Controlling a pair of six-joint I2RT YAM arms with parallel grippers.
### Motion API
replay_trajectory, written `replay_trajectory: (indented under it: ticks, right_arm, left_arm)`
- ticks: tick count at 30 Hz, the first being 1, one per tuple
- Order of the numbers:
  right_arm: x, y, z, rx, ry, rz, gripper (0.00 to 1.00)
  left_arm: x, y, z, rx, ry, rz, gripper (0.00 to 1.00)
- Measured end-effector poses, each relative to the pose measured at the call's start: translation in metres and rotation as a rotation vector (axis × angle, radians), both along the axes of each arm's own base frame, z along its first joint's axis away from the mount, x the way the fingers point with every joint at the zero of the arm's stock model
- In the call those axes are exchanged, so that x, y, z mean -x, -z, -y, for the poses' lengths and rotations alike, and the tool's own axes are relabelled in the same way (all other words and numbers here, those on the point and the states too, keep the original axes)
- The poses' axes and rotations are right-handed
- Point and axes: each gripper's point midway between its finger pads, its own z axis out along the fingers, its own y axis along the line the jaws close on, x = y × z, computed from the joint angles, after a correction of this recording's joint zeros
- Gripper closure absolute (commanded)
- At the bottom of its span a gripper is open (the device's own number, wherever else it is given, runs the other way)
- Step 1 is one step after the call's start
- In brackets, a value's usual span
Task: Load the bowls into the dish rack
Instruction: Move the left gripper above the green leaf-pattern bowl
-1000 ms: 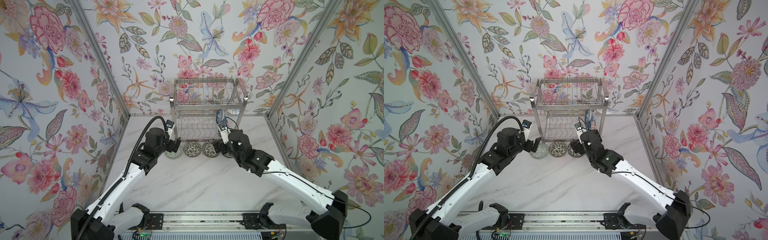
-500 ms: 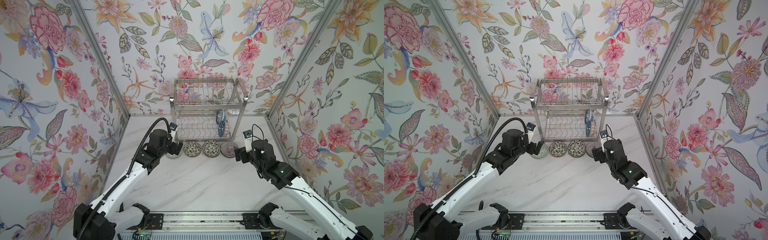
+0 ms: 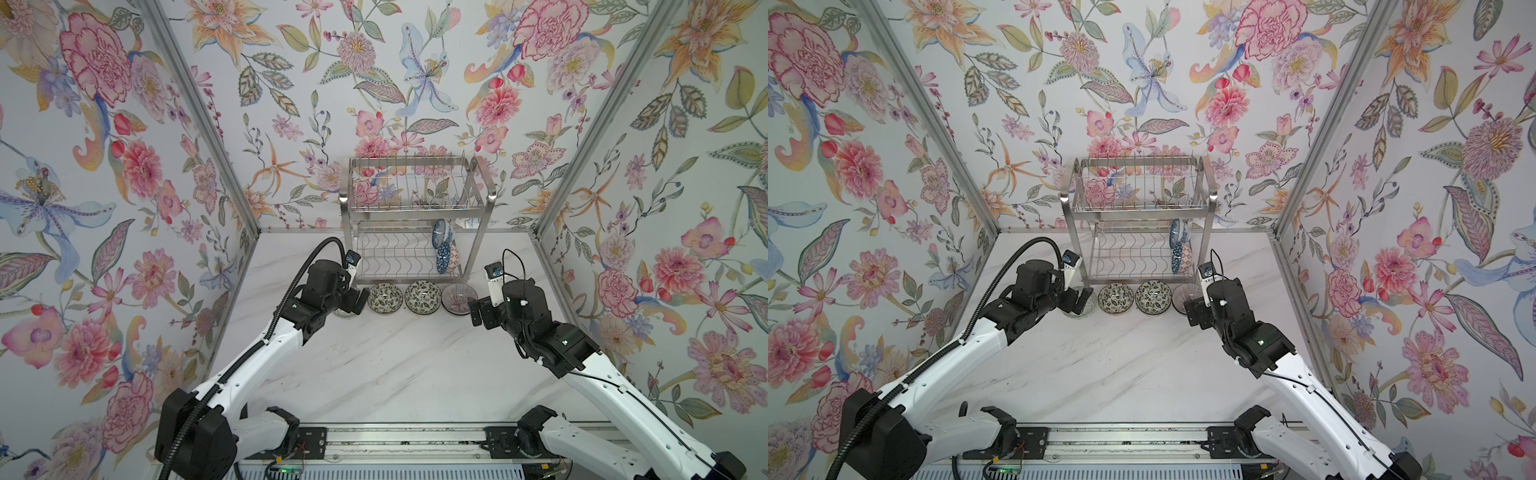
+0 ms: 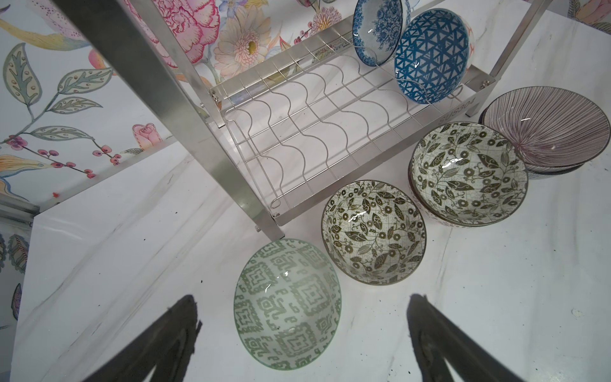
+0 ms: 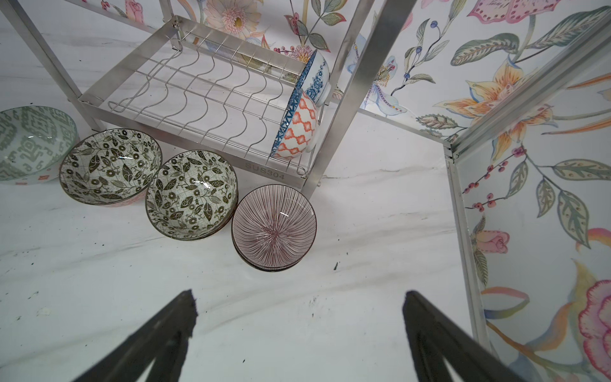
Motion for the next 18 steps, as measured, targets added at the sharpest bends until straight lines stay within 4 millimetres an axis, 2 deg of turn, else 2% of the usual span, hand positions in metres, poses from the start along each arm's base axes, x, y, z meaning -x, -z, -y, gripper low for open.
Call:
replay_trajectory:
  ticks: [9, 18]
  right_arm:
    - [-0.010, 0.025, -0.008, 0.017, -0.014, -0.083, 0.01]
    - [-0.011, 0.029, -0.008, 0.011, -0.016, -0.098, 0.01]
  left_arm:
    - [-0.001, 0.015, 0.006, -0.005, 0.020, -0.042, 0.01]
    - [-0.003, 0.039, 0.012, -0.017, 0.040, -0.108, 0.01]
